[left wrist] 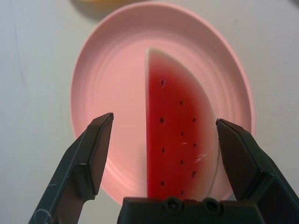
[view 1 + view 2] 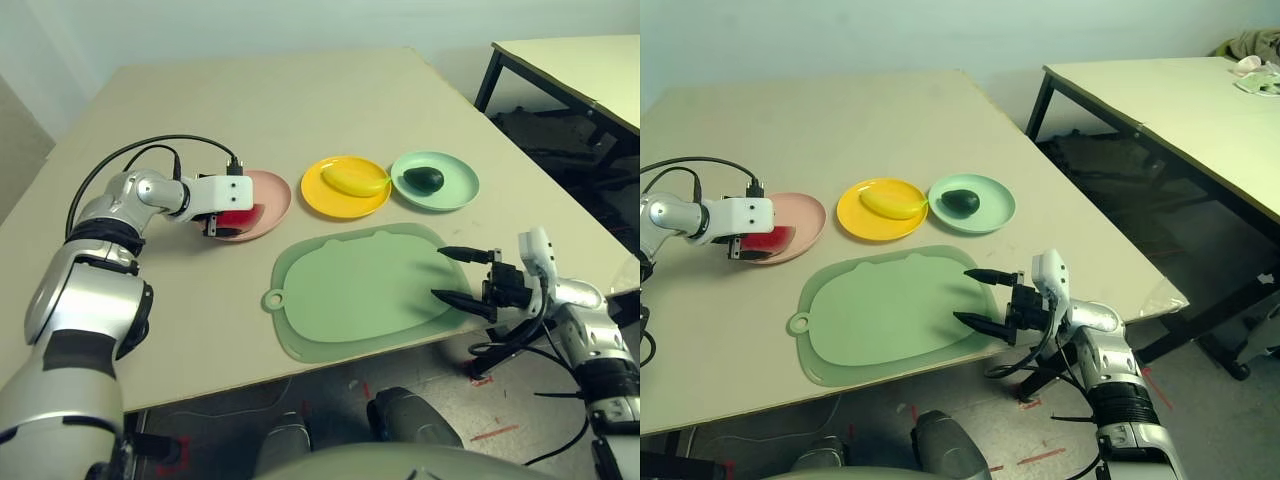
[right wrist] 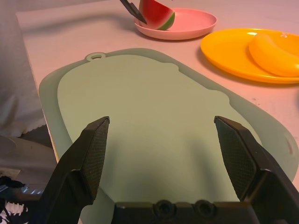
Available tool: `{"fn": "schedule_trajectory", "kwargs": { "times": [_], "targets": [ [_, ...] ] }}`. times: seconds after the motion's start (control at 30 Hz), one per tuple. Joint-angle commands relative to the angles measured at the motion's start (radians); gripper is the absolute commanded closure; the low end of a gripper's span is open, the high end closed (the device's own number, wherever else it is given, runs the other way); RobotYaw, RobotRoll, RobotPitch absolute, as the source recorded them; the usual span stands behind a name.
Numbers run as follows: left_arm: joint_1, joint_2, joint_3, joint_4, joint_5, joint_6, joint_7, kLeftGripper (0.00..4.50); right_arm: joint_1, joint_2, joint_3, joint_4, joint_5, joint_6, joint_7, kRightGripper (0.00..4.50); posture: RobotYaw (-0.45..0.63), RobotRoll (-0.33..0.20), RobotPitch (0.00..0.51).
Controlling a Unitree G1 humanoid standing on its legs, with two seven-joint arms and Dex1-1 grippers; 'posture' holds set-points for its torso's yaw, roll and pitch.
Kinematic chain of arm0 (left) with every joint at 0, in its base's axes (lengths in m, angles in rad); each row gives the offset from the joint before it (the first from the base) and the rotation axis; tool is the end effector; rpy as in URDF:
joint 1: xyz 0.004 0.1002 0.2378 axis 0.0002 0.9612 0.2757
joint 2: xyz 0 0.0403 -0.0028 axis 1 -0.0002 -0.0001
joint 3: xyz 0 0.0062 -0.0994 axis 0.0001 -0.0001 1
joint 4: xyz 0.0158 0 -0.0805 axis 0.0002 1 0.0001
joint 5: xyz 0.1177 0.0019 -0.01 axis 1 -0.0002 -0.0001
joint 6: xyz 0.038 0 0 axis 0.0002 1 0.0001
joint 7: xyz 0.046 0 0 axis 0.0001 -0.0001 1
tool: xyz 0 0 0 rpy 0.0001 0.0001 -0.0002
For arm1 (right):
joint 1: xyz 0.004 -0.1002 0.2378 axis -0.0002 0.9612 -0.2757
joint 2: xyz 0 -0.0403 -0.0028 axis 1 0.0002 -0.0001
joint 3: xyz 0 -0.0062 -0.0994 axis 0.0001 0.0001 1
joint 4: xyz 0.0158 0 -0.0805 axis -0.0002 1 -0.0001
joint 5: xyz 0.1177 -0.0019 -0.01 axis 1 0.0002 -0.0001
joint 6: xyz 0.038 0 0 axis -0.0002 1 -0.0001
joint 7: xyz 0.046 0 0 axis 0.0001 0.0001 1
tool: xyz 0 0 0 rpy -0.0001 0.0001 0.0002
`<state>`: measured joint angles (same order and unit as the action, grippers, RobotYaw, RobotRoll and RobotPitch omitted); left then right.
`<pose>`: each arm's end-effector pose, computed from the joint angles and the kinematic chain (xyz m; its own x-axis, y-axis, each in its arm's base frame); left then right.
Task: Place the fruits into color-matched plates.
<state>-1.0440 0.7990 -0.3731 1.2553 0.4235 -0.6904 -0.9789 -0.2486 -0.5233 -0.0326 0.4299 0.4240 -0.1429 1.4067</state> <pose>0.3398 0.3044 0.1908 0.5793 -0.3761 -0.7231 0.7741 -0.0241 0.6327 0.2610 -0.2734 0.0665 0.3184 0.9445 -0.0805 -0.9479 0.3164 -0.0361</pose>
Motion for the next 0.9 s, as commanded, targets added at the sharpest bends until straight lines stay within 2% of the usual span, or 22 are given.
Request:
{"fn": "schedule_trajectory", "kwargs": {
  "times": [0.03, 0.2, 0.3, 0.37, 0.47, 0.53, 0.6, 0.67, 0.73, 0.9],
  "targets": [
    [-0.024, 0.009, 0.038, -0.055, -0.051, -0.027, -0.066, 0.03, -0.018, 0.007, 0.005, 0.025, -0.011, -0.013, 0.008, 0.0, -0.21, 0.0, 0.01],
    [0.013, 0.011, 0.122, -0.179, -0.189, 0.017, -0.187, 0.03, -0.031, 0.016, -0.008, 0.033, 0.0, -0.008, -0.001, 0.0, -0.2, 0.0, 0.008],
    [0.068, 0.01, 0.202, -0.304, -0.309, 0.12, -0.221, 0.03, -0.041, 0.014, -0.04, 0.033, 0.012, -0.001, -0.041, 0.0, -0.19, 0.0, 0.011],
    [0.141, 0.011, 0.282, -0.425, -0.408, 0.246, -0.201, 0.03, -0.043, 0.02, -0.084, 0.014, 0.031, 0.013, -0.111, 0.0, -0.18, 0.0, 0.015],
    [0.297, -0.01, 0.438, -0.623, -0.555, 0.469, -0.076, 0.03, -0.029, 0.034, -0.157, -0.021, 0.038, 0.005, -0.25, 0.0, -0.17, 0.0, 0.023],
    [0.413, -0.029, 0.524, -0.745, -0.611, 0.561, 0.021, 0.03, -0.011, 0.045, -0.192, -0.043, 0.032, -0.002, -0.33, 0.0, -0.17, 0.0, 0.03],
    [0.538, -0.081, 0.612, -0.87, -0.67, 0.646, 0.139, 0.03, 0.017, 0.055, -0.213, -0.048, 0.014, -0.033, -0.385, 0.0, -0.17, 0.0, 0.039],
    [0.663, -0.159, 0.69, -0.976, -0.7, 0.688, 0.278, 0.03, 0.038, 0.067, -0.224, -0.028, -0.01, -0.073, -0.437, 0.0, -0.16, 0.0, 0.043],
    [0.763, -0.229, 0.739, -1.052, -0.687, 0.703, 0.408, 0.03, 0.045, 0.084, -0.227, -0.007, -0.029, -0.108, -0.478, 0.0, -0.16, 0.0, 0.048],
    [0.895, -0.368, 0.836, -1.124, -0.696, 0.747, 0.654, 0.03, 0.026, 0.127, -0.226, 0.087, -0.075, -0.224, -0.549, 0.0, -0.12, 0.0, 0.06]
  ]
}}
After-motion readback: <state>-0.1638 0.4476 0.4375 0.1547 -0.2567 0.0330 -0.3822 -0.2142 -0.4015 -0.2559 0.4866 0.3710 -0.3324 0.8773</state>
